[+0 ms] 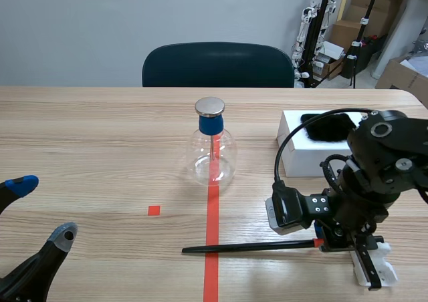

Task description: Do the electroscope experiment. pick up the black charging rod

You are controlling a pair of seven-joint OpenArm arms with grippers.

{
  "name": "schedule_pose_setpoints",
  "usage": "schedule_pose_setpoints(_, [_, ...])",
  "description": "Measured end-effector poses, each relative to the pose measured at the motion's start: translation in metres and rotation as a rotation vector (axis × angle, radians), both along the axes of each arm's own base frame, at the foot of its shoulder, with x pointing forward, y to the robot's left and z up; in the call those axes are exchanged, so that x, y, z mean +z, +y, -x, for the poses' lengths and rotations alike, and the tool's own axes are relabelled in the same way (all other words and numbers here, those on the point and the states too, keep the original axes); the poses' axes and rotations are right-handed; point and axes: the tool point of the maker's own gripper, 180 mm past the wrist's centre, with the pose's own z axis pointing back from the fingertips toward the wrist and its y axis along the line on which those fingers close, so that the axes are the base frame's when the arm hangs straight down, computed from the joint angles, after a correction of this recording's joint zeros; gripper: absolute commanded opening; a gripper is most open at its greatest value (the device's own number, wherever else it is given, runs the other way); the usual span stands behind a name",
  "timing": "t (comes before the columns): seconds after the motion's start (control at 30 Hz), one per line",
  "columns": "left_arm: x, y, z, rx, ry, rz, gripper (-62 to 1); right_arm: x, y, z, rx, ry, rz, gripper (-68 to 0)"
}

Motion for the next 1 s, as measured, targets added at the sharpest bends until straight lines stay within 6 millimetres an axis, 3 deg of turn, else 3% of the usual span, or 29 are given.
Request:
schedule_pose_setpoints(0.53, [0.0, 0.0, 0.0, 0.0, 0.0, 0.0, 1.4, 0.006, -0.006, 0.001, 0.006, -0.011, -0.013, -67.3])
schedule_pose_setpoints(0.8, [0.0, 0.0, 0.0, 0.0, 0.0, 0.0, 1.4, 0.027, 0.004, -0.002, 0.028, -0.057, -0.095, -67.3])
schedule_pose_setpoints(1.0, [0.0, 0.0, 0.0, 0.0, 0.0, 0.0, 1.4, 0.048, 0.0, -0.014, 0.02, -0.157, -0.135, -67.3])
